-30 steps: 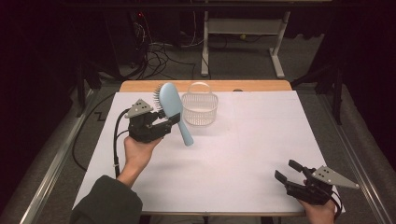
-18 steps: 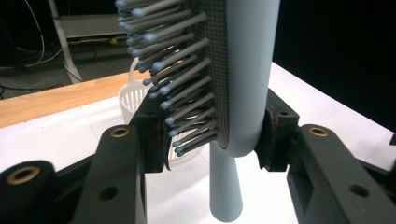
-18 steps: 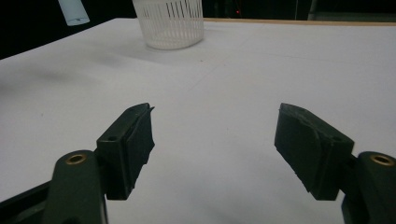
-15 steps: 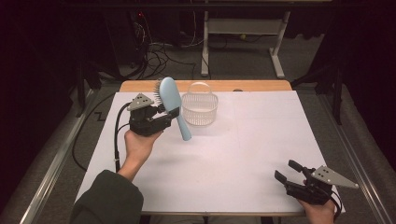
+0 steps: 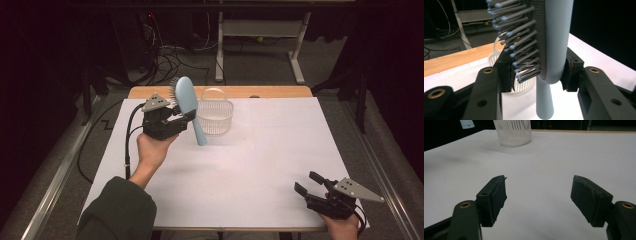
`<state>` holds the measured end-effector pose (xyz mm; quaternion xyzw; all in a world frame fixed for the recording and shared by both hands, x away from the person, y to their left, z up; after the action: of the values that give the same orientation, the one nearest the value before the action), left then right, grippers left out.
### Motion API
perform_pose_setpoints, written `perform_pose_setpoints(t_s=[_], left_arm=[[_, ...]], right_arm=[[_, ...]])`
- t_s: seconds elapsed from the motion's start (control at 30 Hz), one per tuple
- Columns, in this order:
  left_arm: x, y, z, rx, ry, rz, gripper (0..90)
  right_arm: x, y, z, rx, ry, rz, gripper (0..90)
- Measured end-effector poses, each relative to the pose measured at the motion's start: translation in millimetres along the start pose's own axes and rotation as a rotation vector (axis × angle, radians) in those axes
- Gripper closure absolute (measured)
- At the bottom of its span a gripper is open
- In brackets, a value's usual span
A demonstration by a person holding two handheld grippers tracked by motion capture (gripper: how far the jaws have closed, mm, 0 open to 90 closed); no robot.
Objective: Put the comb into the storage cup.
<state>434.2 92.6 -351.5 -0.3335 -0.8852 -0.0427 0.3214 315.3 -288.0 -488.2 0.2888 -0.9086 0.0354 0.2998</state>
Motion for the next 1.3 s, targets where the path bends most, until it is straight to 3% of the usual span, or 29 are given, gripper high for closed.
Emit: perform_pose_setpoints(t_s=[0.67,1.3], left_arm=[[-15.7,6.8,-30.2,0.021,-0.001,-0.004,53.9],[-39.1,12.4,-58.9,0.034,-0.002,-0.053,53.8]], right_arm=[[-1.0,-0.2,0.4,-0.011,0.002,0.000,29.4],[-0.2,-2.3,1.3,-0.017,0.002,-0.001,29.6]])
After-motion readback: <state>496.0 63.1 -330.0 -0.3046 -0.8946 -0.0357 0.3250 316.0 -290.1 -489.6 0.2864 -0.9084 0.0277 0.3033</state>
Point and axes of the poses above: each handheld gripper's, and its own axes: x roughly backward along the jaws, z roughly out of its underside, y roughly to its left, the point moved 8 cm from there along -x, roughly forward along the jaws, and after that the axes turned 14 degrees about y, right-handed, at the moved point
